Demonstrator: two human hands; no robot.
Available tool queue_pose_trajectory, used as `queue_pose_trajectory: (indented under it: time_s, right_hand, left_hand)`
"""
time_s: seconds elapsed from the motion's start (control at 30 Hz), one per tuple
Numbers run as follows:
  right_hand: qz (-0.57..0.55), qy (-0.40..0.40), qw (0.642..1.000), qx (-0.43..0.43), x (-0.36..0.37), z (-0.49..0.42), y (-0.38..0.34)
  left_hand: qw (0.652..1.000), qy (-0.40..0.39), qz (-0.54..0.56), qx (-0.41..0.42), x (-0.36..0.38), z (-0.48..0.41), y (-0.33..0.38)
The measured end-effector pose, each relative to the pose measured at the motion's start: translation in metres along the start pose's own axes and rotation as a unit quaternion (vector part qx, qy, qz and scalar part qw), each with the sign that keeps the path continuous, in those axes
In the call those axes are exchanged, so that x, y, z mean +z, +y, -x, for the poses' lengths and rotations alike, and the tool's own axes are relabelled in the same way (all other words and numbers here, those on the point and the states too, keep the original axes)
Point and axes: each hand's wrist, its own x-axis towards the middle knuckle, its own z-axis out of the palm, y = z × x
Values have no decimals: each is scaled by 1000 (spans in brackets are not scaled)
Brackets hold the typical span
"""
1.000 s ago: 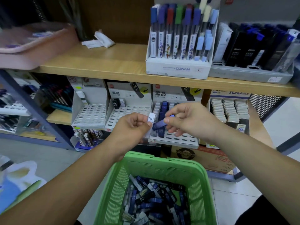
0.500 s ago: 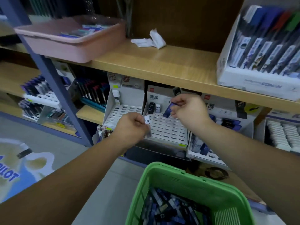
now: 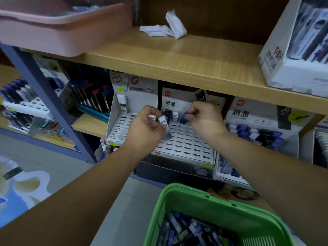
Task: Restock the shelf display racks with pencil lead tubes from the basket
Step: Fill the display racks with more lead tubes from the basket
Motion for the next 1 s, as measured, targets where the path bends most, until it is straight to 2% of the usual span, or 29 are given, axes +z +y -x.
queue_pose_trajectory:
  time_s: [0.23, 0.37, 0.57, 0.8, 0.9, 1.0]
  right_hand:
    - [40, -44, 998, -10, 0, -6, -7]
    - [59, -51, 997, -12, -2, -8, -5]
    - [119, -78, 990, -8, -8, -11, -8]
    - [114, -183, 977, 12, -23, -4, -1]
    - [141, -174, 974, -15, -25, 2, -2]
    - [134, -160, 977, -33, -29, 7, 0]
  left_hand:
    - [999, 31, -14, 23, 4, -7, -6]
    - [996, 40, -32, 76, 12, -19, -1]
    - [975, -39, -172, 133, 20, -42, -3]
    - [951, -73, -256, 158, 17, -64, 8]
    - [941, -83, -288, 156, 13, -73, 16]
    - [917, -97, -345, 176, 13, -76, 13]
